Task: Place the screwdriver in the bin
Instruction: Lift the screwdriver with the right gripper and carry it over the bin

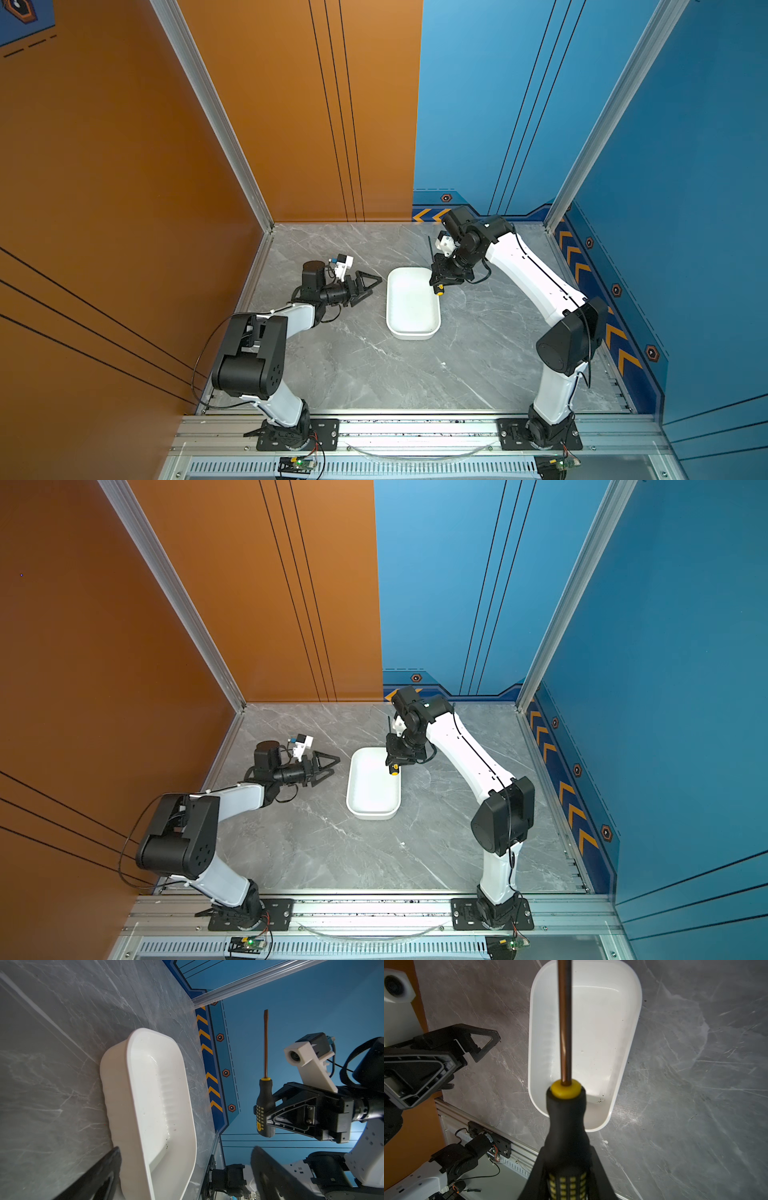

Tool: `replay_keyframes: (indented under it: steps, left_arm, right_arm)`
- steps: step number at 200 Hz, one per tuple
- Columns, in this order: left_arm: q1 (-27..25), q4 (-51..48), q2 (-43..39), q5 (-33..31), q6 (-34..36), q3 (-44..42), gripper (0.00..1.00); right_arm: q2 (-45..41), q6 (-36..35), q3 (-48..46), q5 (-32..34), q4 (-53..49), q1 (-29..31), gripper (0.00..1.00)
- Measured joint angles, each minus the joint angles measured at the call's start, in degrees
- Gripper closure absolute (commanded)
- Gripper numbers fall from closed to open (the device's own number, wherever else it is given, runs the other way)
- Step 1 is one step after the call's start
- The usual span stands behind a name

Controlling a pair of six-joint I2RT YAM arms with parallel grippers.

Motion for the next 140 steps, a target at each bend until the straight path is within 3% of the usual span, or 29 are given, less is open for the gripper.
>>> replay_keyframes:
  steps: [140]
  left_arm:
    - [0.0,0.02,0.76,-0.2,0.0,-0.7,0.02]
  right_arm:
    - [-1.92,14.38,-16.48,10.32,13.31,6.99,1.0]
